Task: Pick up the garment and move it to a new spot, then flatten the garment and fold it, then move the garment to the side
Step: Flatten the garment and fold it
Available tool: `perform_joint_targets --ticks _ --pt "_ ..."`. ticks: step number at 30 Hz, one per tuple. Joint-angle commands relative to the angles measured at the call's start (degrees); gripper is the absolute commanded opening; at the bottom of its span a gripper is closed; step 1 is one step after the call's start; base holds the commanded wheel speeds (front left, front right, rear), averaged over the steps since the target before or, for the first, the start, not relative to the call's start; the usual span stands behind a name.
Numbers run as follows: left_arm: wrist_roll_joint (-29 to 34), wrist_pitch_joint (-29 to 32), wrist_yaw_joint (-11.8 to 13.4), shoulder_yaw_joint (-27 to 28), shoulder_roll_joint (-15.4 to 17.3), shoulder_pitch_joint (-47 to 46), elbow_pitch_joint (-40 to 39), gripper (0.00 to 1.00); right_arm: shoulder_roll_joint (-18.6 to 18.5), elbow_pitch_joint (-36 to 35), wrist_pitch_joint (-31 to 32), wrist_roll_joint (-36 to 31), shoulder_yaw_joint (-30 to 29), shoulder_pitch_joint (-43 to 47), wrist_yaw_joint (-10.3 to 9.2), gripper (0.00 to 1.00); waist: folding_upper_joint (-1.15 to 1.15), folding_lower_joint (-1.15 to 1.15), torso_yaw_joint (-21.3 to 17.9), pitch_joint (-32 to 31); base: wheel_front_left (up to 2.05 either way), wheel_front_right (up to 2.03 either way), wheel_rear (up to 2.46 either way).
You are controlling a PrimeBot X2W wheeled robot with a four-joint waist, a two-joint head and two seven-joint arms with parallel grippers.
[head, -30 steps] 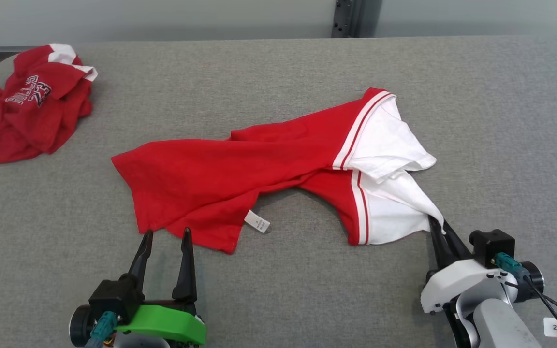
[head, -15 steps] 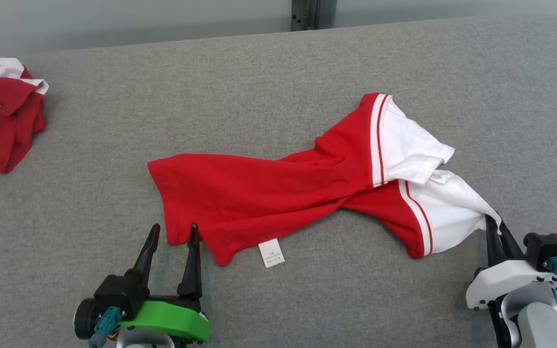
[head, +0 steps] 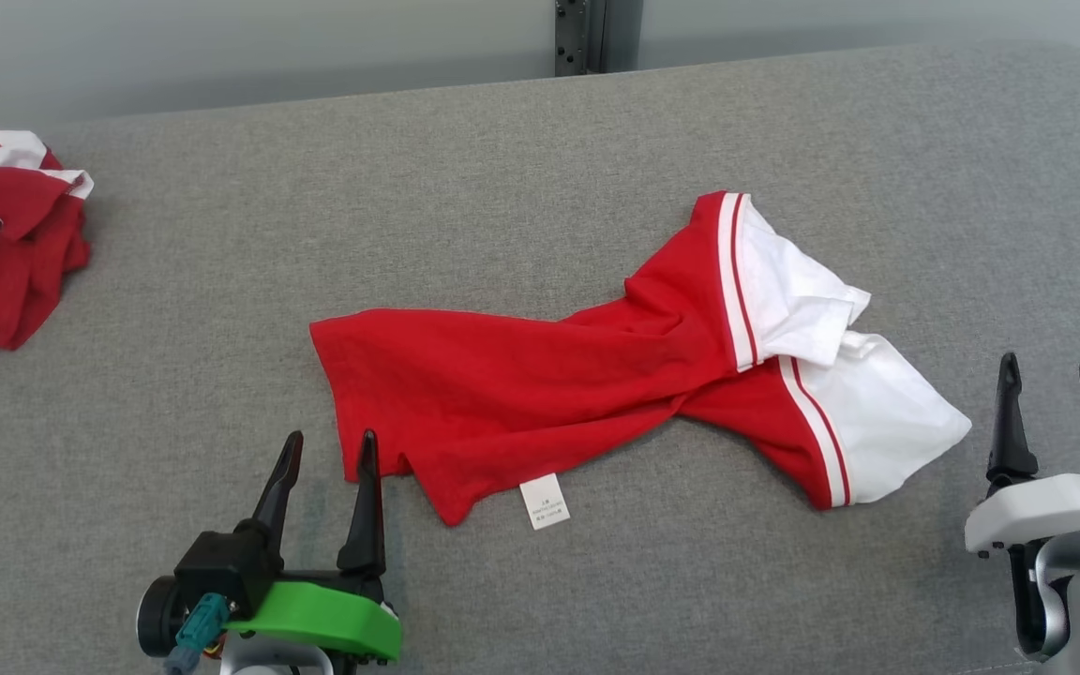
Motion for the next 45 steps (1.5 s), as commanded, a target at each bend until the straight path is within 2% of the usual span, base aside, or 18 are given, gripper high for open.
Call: perform_joint_targets --ticks 1,5,10,16,17,19,22,33,39,45 --pt "0.37 0.03 0.04 -0.08 0.08 0.10 -0.32 1.00 0.29 -1.91 -0.18 -0.55 1.43 0.71 -0.03 1.00 0.00 0.00 0.38 -0.11 0.00 0.00 0.00" --pt "0.04 0.03 0.31 -0.55 0.08 -0.33 -0.41 1.00 -0.29 -2.36 -0.18 -0.63 8.64 0.63 -0.05 1.00 0.00 0.00 1.71 0.10 0.00 0.00 0.00" --pt "-0.23 0.03 0.53 -1.10 0.08 -0.89 -0.52 1.00 -3.67 4.92 0.08 -2.96 17.62 -2.74 -0.04 1.00 0.00 0.00 4.15 0.91 0.00 0.00 0.00" --pt "-0.56 0.03 0.77 -1.52 0.08 -0.88 -0.71 1.00 -5.81 11.95 -0.06 -6.62 19.82 -7.45 -0.05 1.00 0.00 0.00 6.61 1.69 0.00 0.00 0.00" --pt "-0.62 0.03 0.83 -1.59 0.08 -0.83 -0.68 1.00 -6.17 12.70 -0.09 -7.10 19.86 -8.14 -0.05 0.88 0.00 0.00 6.96 1.72 0.00 0.00 0.00" --pt "-0.70 0.03 0.91 -1.73 0.08 -0.66 -0.70 1.00 -6.19 13.87 -0.14 -7.54 19.84 -9.29 -0.05 0.40 0.00 0.00 7.47 1.68 0.00 0.00 0.00" --pt "-0.83 0.03 1.00 -1.83 0.08 -0.22 -0.71 1.00 -6.48 13.39 -0.16 -7.94 19.26 -10.43 -0.05 0.01 0.00 0.00 7.86 1.50 0.00 0.00 0.00" --pt "-1.06 0.03 1.06 -2.70 0.08 0.42 -0.96 1.00 -7.23 9.43 -0.17 -8.73 18.05 -13.92 -0.05 0.00 0.00 0.00 8.28 1.42 0.00 0.00 0.00" --pt "-2.00 0.03 1.30 -4.15 0.08 -1.04 -1.01 1.00 -9.09 11.26 1.50 -9.43 21.08 -23.97 -0.05 0.00 0.00 0.00 10.73 3.61 0.00 0.00 0.00" --pt "-3.52 0.04 1.83 -6.50 0.07 -3.14 -1.53 1.00 -12.15 17.18 5.56 -9.70 27.38 -38.15 -0.05 0.00 0.00 0.00 15.85 7.26 0.00 0.00 0.00"
